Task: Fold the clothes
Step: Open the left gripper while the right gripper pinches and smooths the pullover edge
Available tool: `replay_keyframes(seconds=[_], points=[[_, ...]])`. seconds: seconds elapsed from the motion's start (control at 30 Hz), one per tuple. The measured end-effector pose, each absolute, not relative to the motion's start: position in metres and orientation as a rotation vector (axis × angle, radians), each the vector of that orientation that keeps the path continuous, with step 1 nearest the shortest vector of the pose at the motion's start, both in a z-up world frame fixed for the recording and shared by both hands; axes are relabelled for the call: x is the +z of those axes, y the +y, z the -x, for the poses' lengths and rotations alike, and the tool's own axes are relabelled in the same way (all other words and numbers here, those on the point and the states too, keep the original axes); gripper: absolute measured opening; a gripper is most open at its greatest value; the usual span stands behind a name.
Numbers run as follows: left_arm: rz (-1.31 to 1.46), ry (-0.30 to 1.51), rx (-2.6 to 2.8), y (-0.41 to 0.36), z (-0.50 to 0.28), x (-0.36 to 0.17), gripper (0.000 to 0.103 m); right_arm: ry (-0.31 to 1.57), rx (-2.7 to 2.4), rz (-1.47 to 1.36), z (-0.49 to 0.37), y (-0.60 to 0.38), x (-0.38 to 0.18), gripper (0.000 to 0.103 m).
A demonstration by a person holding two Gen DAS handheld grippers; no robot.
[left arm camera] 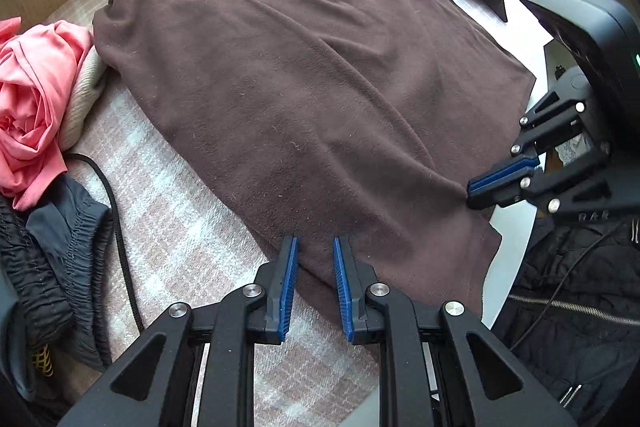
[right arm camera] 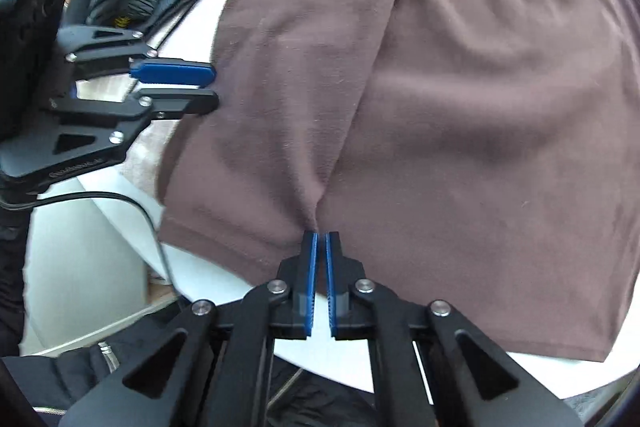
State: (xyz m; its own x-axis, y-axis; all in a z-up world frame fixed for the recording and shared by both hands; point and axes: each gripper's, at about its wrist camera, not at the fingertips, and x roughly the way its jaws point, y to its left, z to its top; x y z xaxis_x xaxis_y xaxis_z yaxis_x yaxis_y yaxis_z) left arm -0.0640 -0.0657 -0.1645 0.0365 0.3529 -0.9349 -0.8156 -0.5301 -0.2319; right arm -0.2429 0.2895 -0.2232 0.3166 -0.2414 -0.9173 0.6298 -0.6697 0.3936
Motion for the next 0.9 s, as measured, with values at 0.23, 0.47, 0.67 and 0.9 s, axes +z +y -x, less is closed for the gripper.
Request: replay_keyframes(seconds=[0.23, 0.47, 0.67, 0.9], points=[[1.395, 0.452, 1.639, -0.068, 0.053, -0.147, 0.018, 0.316, -1.534, -1.674, 0.252, 0.277, -0.184, 0.017], [1.366, 0.589, 1.528, -0.061, -0.004, -0.163, 0.021, 0.382, -1.374, -1.752, 0.247, 0.270, -0.214, 0.017], [1.474, 0.453, 1.616, -0.085, -0.004, -0.146, 0.021, 0.222, -1.494, -1.756, 0.305, 0.288, -0.191, 0.043], [1.582, 0.301, 1.632, -0.070, 0.004, -0.155, 0.023, 0.179, -1.421, -1.785, 0.329, 0.275, -0.207, 0.045]])
